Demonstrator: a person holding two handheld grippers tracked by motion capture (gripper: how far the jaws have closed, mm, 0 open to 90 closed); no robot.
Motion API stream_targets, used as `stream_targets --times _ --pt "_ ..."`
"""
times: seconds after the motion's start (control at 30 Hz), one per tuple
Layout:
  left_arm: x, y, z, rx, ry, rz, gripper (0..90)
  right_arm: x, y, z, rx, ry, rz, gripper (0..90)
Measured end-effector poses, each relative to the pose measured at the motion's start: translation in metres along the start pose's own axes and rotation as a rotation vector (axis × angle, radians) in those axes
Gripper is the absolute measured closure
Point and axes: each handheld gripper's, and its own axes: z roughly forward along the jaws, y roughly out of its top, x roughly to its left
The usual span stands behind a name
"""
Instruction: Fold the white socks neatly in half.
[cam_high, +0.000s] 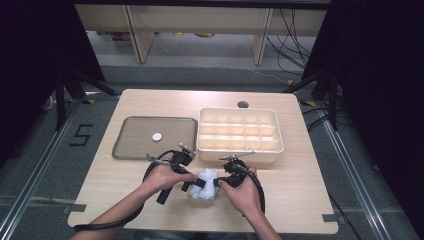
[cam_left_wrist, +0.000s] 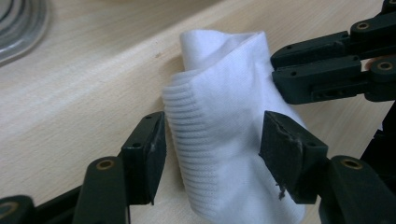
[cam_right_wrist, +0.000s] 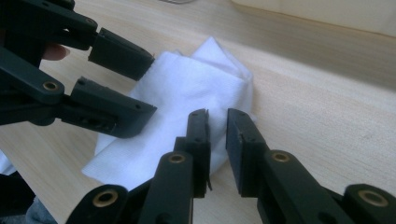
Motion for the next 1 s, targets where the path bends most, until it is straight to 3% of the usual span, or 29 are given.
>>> stream_targets --times 0.07,0.1,0.17,0.23,0.57,0.73,1.0 --pt "0.000 0.001 0.002 0.012 -0.006 0.004 40.0 -0.001 -0.001 0.001 0.002 0.000 0.006 79.9" --pt "0.000 0.001 0.004 0.015 -0.008 0.005 40.2 -0.002 -0.002 0.002 0.002 -0.014 -0.018 80.1" --pt "-0.001 0.002 0.006 0.017 -0.009 0.001 40.2 0.000 -0.002 0.003 0.004 0.004 0.013 80.3" --pt "-0.001 0.003 0.007 0.019 -0.008 0.000 40.9 -0.002 -0.003 0.004 0.003 -0.002 -0.012 80.4" --pt "-0.002 0.005 0.012 0.030 -0.018 -0.026 48.2 -0.002 -0.004 0.008 0.004 -0.013 -0.023 81.0" --pt "-0.002 0.005 0.013 0.033 -0.016 -0.024 52.1 0.001 -0.004 0.007 0.017 -0.014 0.007 81.6" --pt "-0.004 0.005 0.015 0.034 -0.007 0.002 59.4 0.001 -0.004 0.009 0.002 -0.028 -0.024 82.2"
